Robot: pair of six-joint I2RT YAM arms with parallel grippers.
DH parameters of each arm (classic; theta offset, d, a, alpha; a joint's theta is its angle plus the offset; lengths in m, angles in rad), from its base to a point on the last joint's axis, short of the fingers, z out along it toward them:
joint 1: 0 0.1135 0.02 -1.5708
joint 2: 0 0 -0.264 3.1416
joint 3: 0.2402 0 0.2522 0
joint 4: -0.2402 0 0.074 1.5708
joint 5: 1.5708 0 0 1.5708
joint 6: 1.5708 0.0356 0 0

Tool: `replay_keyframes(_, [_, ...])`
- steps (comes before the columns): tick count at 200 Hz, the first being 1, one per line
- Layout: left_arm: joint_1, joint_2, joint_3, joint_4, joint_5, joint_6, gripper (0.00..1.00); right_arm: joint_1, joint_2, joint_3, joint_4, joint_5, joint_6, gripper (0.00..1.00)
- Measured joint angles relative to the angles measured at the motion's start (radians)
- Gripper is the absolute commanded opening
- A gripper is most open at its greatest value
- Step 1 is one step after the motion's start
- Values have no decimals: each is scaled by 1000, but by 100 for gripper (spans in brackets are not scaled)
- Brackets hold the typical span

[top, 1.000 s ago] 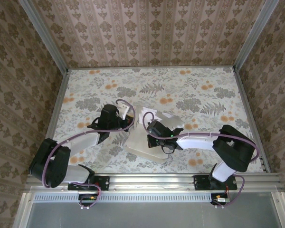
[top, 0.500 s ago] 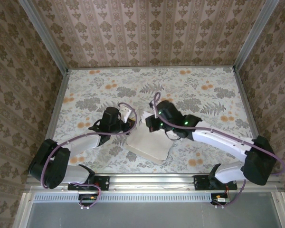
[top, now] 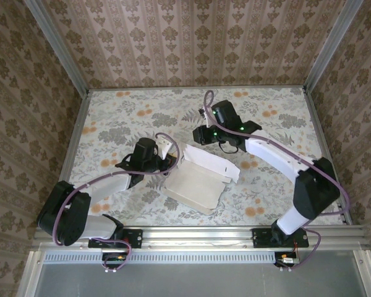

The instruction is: Fold the paper box

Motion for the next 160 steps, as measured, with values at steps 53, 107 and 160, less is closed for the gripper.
replay_keyframes(53, [0, 1, 15, -30, -7, 8, 0, -5, 89, 32, 15, -51, -6, 22])
replay_keyframes(107, [2, 6, 28, -47, -8, 20, 0, -6, 141, 49, 52, -125, -7, 28])
replay_keyframes(160, [5, 8, 33, -56, -8, 27, 0, -7, 171, 50, 81, -172, -10, 33])
